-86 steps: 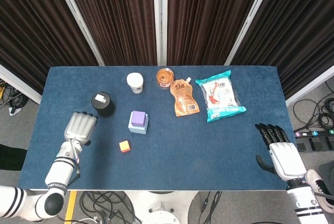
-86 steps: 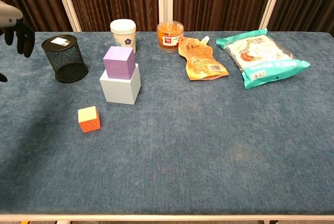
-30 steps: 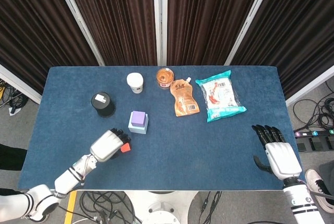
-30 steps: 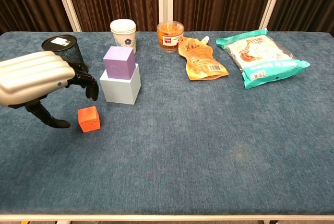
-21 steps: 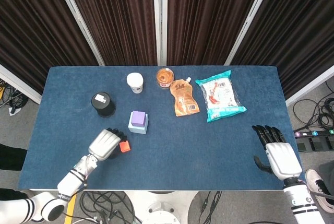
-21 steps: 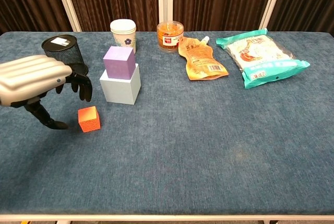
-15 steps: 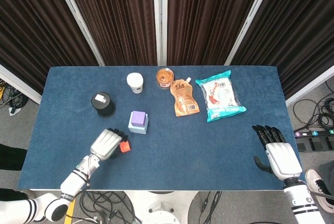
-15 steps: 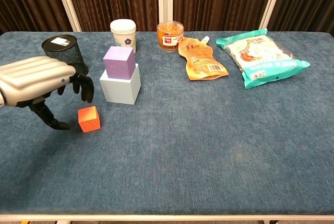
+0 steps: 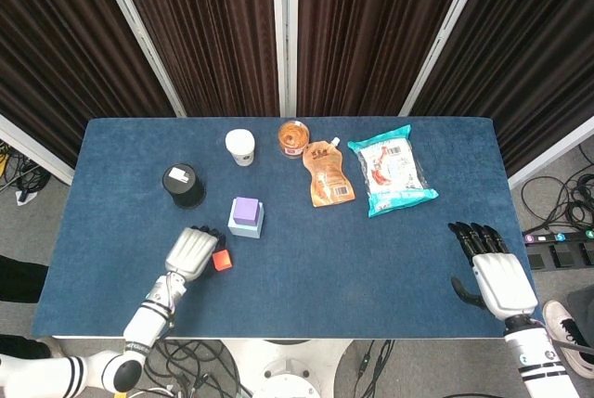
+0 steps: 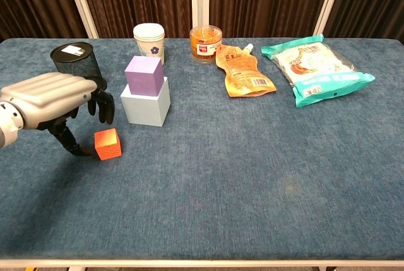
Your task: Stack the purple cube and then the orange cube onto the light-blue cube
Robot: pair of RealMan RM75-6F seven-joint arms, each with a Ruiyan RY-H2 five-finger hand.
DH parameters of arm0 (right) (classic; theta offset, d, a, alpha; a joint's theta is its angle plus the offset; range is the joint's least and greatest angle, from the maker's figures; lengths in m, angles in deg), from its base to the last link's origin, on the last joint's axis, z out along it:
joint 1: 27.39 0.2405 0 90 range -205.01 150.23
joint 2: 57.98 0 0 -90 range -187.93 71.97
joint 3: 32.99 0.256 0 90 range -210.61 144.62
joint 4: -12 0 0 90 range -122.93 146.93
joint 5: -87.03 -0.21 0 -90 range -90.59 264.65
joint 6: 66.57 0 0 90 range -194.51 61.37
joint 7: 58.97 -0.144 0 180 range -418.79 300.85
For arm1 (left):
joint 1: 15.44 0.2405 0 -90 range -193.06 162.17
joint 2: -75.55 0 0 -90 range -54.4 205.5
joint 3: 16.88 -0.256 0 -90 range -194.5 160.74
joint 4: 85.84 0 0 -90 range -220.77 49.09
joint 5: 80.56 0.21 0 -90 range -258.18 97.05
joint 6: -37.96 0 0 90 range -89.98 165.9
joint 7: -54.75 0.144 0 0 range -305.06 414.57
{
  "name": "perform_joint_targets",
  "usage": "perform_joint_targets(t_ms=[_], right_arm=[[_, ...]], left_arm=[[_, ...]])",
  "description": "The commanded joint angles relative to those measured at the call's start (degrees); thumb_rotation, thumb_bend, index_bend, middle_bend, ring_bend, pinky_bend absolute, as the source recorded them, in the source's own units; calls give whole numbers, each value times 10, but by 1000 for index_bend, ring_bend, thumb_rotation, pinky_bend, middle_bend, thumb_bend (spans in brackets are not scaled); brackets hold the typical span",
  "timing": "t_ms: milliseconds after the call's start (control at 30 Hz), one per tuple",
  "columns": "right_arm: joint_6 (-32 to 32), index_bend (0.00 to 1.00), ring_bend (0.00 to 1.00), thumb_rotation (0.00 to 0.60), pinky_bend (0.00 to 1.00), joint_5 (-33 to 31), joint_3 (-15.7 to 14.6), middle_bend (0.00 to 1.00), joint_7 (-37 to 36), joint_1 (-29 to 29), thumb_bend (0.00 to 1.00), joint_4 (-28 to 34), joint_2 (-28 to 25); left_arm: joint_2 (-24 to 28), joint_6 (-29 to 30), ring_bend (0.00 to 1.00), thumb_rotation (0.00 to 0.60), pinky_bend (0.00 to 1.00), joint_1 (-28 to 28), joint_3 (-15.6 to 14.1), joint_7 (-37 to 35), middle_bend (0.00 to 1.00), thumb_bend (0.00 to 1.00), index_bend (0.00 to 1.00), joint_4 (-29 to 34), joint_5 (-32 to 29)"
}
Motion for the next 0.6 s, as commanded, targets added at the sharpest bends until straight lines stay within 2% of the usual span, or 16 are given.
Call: perform_joint_targets(t_ms=[33, 600], right_arm=[[0, 0, 0, 600, 0, 0, 0, 72, 0, 0, 294, 0, 0], [0, 0, 0, 600, 0, 5, -1, 79, -5, 1, 294, -2, 0]], left_arm=[[2, 6, 404, 600, 491, 0, 3, 19, 521, 51, 497, 15, -17], [-7, 12, 404, 600, 493, -19, 14, 74, 521, 39, 496, 59, -118]])
